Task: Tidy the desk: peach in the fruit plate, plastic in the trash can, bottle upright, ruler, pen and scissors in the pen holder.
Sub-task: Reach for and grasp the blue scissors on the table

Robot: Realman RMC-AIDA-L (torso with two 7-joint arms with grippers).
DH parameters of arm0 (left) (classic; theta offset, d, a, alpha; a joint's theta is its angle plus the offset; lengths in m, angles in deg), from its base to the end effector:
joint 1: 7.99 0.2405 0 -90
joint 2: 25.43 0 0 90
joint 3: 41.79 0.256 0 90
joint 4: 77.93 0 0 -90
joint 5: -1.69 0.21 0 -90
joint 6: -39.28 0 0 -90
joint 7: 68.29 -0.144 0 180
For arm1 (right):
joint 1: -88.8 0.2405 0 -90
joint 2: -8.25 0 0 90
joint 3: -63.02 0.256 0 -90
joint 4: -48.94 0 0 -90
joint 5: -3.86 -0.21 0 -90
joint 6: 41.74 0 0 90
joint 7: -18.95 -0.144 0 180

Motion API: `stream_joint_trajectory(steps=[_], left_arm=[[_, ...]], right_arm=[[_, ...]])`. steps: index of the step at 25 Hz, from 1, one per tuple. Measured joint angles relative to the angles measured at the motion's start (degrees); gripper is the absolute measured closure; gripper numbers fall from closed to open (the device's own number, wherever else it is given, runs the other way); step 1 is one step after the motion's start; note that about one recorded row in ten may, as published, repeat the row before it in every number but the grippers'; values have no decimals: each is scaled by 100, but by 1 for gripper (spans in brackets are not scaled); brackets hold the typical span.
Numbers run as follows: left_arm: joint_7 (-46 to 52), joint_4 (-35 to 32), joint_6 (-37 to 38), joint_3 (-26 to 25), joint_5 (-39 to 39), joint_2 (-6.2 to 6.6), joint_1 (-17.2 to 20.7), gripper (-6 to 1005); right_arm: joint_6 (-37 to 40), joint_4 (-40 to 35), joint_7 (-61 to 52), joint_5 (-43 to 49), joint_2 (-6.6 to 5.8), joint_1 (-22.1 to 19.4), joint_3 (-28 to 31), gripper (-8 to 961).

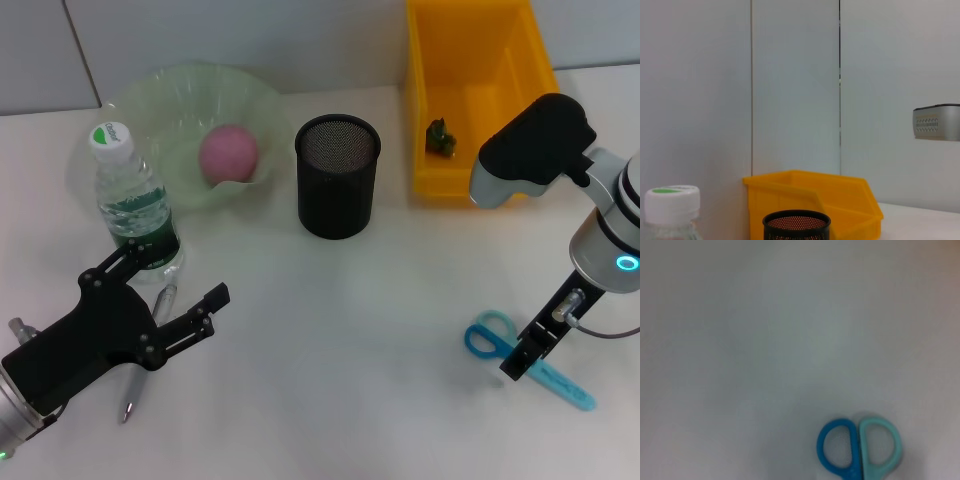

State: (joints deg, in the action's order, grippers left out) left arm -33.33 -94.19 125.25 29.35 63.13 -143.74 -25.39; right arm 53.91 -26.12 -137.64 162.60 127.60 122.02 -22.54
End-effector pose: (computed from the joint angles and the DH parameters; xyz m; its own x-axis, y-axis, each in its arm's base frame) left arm -0.2928 0.2610 -0.0408 0.7053 -0.0184 0.7086 0.4066 -0.8084 -0.4256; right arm 0.2145 0.3297 -0.0077 0.5142 -0.7705 0.3767 -0.5664 -0.6349 -0.5254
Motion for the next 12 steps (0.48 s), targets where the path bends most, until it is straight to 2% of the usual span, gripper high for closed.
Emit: stream_joint_trajectory(steps=[12], left_arm=[[1,-8,3,-30,0,2,-16,180]], right_arm=[[-38,36,-45,-2,1,0,-153,221]])
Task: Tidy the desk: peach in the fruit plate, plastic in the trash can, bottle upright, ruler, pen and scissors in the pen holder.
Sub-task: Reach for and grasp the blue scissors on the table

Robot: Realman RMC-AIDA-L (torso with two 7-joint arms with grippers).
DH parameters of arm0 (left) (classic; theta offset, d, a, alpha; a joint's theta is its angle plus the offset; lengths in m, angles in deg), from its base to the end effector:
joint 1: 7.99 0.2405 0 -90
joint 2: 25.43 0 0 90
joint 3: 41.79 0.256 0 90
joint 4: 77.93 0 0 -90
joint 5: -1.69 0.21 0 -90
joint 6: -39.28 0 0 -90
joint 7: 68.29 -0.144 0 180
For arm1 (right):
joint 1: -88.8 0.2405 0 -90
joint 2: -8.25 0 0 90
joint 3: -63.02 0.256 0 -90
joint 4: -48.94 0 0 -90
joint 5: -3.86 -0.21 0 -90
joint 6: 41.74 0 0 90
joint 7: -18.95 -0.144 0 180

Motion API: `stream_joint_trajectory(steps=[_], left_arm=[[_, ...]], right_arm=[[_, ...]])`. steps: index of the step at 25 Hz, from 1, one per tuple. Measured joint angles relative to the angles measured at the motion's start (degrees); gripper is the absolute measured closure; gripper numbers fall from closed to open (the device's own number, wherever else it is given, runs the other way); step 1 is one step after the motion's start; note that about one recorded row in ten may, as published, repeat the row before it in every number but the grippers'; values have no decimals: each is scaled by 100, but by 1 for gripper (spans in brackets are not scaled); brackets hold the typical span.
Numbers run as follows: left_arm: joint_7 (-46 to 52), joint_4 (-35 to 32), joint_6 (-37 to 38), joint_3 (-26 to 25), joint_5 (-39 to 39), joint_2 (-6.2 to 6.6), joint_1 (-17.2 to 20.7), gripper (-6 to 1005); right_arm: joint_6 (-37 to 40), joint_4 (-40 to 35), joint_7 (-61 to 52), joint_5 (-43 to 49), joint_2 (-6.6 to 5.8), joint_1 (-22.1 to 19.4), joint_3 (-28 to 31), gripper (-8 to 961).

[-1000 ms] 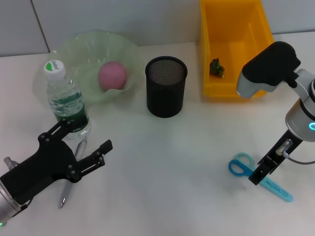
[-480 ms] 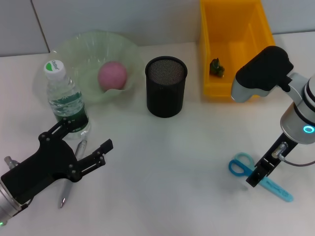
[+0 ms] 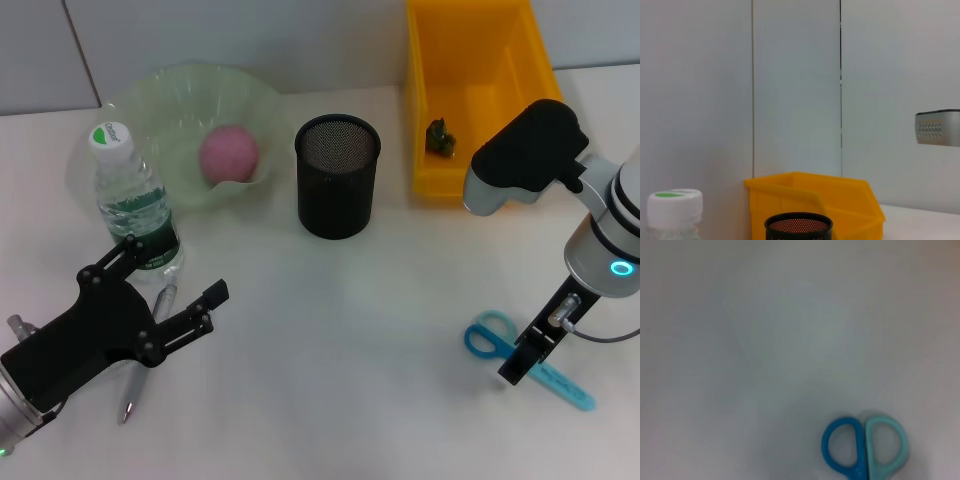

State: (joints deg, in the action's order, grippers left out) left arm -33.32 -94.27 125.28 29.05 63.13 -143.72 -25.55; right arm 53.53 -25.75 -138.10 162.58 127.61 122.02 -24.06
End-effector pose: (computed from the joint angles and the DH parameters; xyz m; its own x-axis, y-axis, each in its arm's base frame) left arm -0.2922 0.2625 -0.0398 0.7044 -0.0232 0.7094 0.4057 -0.8069 -0.4293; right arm 0.2144 0.3280 -0.0121 0.5141 -0.7629 0.3920 -0.5570 -0.6445 -0.5238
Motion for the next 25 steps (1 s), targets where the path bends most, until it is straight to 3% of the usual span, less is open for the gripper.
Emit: stream_joint_trajectory(steps=[25], left_arm=[[45,-64,14,45,0,-1,-1,184]], right_arm=[[-142,170,-28,-28,6,8,-10,286]])
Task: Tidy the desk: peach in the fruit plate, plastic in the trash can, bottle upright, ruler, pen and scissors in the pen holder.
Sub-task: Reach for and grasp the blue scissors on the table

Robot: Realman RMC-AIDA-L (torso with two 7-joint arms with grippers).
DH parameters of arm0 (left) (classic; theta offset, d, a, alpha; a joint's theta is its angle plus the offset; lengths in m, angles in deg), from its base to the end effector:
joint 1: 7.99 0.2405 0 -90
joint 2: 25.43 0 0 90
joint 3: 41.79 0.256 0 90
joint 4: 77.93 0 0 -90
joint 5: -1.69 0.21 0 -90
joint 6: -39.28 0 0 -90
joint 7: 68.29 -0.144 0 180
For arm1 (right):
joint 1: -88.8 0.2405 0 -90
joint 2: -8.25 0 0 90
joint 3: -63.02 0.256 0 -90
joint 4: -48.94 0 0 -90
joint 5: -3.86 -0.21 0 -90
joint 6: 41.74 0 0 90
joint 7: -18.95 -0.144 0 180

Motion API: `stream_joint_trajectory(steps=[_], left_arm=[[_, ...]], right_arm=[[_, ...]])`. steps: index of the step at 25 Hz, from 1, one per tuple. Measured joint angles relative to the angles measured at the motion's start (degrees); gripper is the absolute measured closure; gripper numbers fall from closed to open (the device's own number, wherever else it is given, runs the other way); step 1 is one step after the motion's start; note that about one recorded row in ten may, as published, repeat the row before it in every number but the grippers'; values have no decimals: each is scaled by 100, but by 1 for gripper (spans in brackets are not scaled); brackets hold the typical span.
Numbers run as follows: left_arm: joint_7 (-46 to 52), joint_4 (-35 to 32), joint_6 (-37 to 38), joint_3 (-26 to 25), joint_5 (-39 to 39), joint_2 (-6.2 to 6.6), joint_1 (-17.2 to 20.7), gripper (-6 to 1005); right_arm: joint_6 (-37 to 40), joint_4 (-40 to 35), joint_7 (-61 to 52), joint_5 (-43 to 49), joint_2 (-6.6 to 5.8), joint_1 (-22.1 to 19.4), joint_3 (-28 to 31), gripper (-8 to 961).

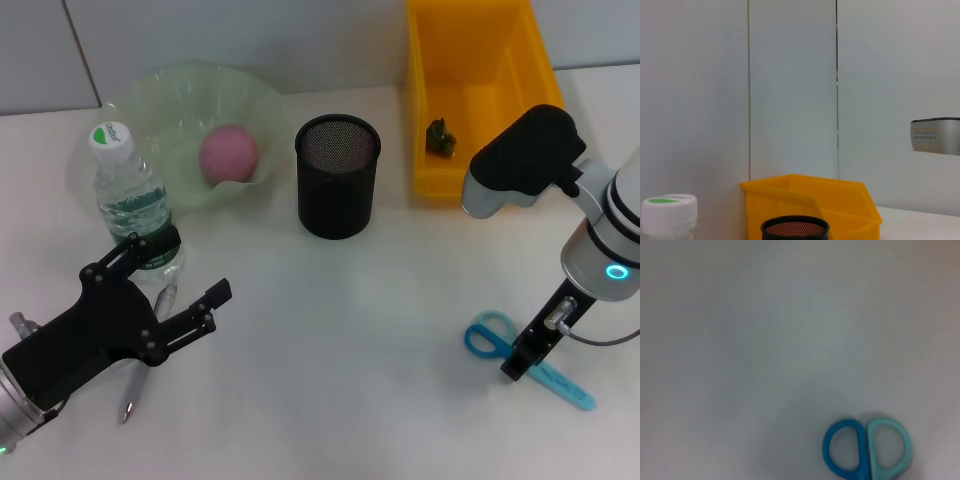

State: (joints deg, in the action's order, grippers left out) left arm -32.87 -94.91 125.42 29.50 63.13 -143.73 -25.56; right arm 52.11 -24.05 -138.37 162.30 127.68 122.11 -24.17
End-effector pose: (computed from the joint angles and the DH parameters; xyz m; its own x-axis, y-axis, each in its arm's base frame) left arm -0.2899 0.2633 -0.0395 0.7025 -0.0268 0.7112 0.3981 -0.8136 -0.4238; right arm 0.2184 0.3288 -0.0163 0.5073 -0.7705 0.3859 -0.5673 -0.6357 -0.5235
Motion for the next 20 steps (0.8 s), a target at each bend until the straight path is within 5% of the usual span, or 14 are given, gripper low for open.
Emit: stream_joint_trajectory(steps=[20], left_arm=[[0,2,17,8,0,0,0,188]], right_arm=[[-2,188,-42,-30,-4,82,0,456]])
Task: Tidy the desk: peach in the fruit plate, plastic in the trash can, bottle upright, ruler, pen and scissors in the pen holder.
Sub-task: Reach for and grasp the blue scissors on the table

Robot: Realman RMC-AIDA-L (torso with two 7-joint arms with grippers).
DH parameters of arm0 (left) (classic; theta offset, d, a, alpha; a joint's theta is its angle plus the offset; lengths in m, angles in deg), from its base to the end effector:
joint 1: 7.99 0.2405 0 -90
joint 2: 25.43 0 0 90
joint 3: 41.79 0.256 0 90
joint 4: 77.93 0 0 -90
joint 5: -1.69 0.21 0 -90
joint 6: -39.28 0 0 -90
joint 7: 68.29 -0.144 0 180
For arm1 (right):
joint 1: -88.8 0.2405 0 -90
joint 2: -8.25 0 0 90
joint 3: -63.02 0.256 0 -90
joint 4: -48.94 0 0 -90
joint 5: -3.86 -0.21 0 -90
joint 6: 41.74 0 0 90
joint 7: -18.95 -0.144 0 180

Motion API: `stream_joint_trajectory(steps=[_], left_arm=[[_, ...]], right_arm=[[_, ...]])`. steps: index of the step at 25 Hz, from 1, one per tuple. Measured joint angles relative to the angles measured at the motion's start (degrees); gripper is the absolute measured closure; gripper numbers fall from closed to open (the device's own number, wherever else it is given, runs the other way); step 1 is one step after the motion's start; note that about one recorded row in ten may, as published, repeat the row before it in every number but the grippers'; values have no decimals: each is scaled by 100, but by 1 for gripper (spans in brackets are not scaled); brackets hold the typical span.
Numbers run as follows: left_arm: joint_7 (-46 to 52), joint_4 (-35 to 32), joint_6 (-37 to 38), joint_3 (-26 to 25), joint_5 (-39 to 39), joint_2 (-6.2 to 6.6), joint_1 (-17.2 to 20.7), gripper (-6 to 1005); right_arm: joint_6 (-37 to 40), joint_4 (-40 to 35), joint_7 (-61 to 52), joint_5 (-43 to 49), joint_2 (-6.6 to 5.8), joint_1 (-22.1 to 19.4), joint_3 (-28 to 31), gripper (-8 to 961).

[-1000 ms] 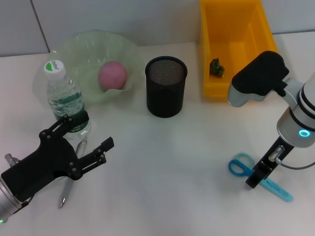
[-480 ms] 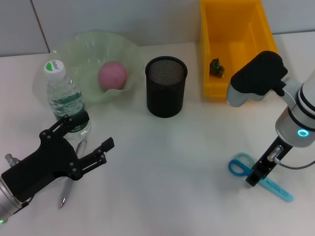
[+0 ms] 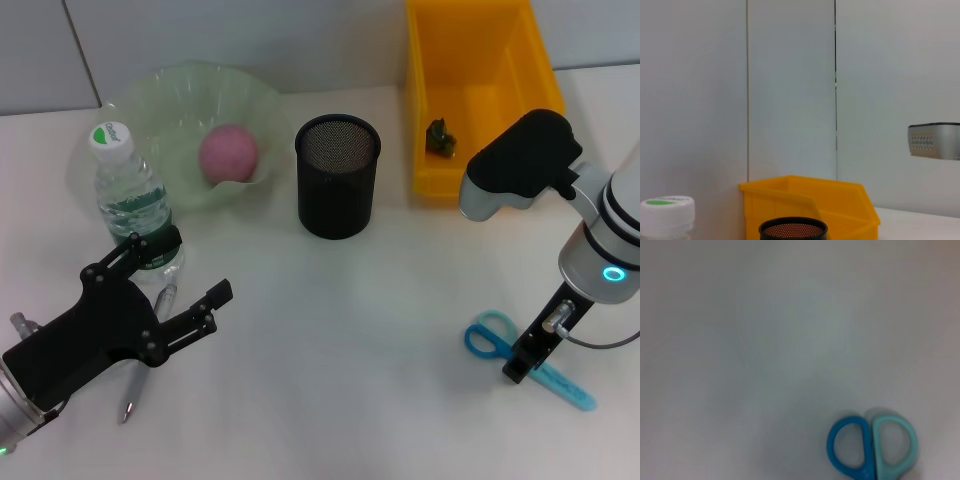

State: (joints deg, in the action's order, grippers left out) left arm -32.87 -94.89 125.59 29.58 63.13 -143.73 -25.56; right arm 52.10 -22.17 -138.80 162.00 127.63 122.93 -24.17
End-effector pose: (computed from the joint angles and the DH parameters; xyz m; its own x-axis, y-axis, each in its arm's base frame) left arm -0.2895 0.2629 -0.0396 0.7013 -0.0275 0.7124 0.3966 -0.8153 -0.4219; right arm 0.2201 0.3290 -0.0191 0.4904 -0.7767 0.3954 -0.5787 -0.6294 -0.5187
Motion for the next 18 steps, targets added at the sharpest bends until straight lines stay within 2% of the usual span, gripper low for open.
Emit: stream_joint_trajectory(steps=[6,18], left_arm=[[0,0,25,0,7,0,-9,189],[0,0,72,0,9,0,-2,191]], right_arm=[[-8,11,1,-10,-3,0,1,467],[3,42,1,-23,-2,6,65,604]])
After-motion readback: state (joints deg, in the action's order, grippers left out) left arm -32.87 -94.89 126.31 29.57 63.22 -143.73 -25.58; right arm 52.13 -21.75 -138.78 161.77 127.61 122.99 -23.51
